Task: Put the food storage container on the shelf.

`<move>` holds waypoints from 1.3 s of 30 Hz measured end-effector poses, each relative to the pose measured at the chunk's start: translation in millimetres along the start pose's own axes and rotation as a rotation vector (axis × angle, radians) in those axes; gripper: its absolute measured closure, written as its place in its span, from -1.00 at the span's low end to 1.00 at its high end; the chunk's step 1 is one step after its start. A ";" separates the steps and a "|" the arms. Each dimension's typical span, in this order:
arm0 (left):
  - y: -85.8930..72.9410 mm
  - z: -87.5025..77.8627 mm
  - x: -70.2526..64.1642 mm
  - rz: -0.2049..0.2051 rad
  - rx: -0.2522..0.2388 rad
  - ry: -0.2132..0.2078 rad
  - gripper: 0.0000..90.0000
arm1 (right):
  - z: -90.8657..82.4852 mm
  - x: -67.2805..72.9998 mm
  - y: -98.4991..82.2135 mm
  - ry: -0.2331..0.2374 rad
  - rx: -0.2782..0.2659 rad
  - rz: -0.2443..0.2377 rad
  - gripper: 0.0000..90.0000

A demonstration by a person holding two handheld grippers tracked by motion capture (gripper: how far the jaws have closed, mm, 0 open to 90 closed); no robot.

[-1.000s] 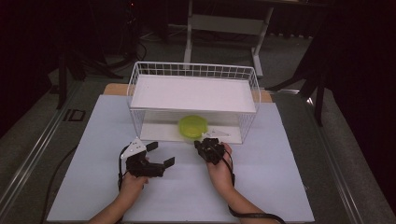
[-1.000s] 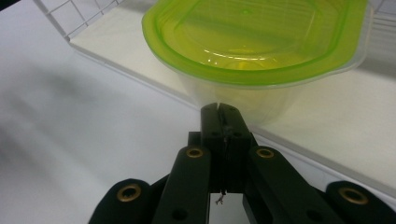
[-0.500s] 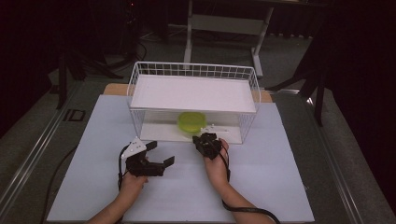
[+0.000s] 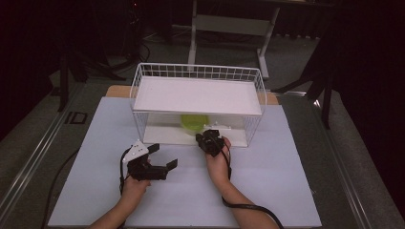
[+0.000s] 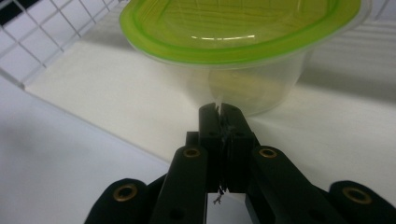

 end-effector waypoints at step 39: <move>9.6 -14.2 -28.7 0.088 0.054 -0.070 -0.97 | -93.0 34.2 -13.5 0.125 -0.077 -0.168 -0.61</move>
Point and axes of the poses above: each handheld gripper's, and its own axes: z roughly forward along the jaws, y roughly out of its top, x roughly to its left, the point moved 10 cm from there along z, roughly forward along the jaws, and after that the axes turned 8 degrees about y, right-handed, at the moved point
